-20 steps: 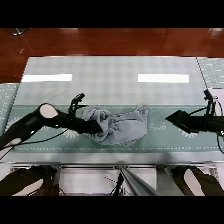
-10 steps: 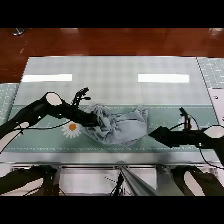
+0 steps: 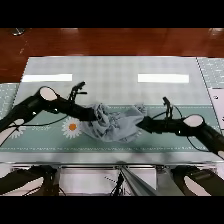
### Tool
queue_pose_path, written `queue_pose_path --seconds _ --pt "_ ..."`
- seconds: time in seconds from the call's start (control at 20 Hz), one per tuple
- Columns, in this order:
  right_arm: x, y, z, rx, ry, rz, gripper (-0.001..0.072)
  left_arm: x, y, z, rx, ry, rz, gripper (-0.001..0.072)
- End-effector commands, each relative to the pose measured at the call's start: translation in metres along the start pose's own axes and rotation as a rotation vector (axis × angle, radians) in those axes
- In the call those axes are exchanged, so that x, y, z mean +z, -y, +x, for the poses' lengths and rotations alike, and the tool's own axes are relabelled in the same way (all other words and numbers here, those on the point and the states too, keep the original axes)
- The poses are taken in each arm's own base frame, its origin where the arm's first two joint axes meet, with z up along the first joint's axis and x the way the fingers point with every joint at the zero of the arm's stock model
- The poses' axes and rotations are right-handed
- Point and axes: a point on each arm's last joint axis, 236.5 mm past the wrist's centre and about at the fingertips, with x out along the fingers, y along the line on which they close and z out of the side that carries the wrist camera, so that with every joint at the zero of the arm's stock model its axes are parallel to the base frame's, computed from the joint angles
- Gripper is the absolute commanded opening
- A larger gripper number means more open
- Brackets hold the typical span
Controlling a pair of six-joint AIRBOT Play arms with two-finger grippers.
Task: Fold the shirts.
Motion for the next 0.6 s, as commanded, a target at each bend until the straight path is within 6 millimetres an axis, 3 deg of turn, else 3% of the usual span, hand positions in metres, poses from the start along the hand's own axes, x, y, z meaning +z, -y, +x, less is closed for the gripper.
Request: queue_pose_path --seconds 0.0,0.1,0.15,0.2,0.25,0.3,0.4,0.55 --pt "0.07 -0.067 -0.045 0.018 0.096 -0.217 0.0031 0.079 0.036 -0.083 -0.019 0.278 0.159 0.0023" --pt "0.129 -0.135 -0.118 -0.011 0.254 -0.394 0.0031 0.141 0.099 -0.195 -0.067 0.601 0.268 0.0023" --pt "0.15 -0.177 -0.164 -0.026 0.361 -0.496 0.0031 0.156 0.132 -0.252 -0.069 0.745 0.344 0.0022" --pt "0.16 -0.215 -0.209 -0.039 0.461 -0.589 0.0031 0.159 0.168 -0.307 -0.052 0.873 0.438 0.0022" --pt "0.159 -0.254 -0.256 -0.045 0.559 -0.686 0.0031 0.152 0.2 -0.348 -0.042 0.963 0.522 0.0022" --pt "0.148 -0.286 -0.295 -0.046 0.631 -0.768 0.0031 0.138 0.232 -0.383 -0.033 1.037 0.605 0.0022" --pt "0.105 -0.335 -0.36 -0.028 0.725 -0.915 0.0032 0.101 0.279 -0.426 -0.011 1.13 0.729 0.0022" --pt "0.042 -0.357 -0.411 -0.019 0.815 -1.029 0.0031 0.045 0.313 -0.453 0.03 1.199 0.807 0.0023"
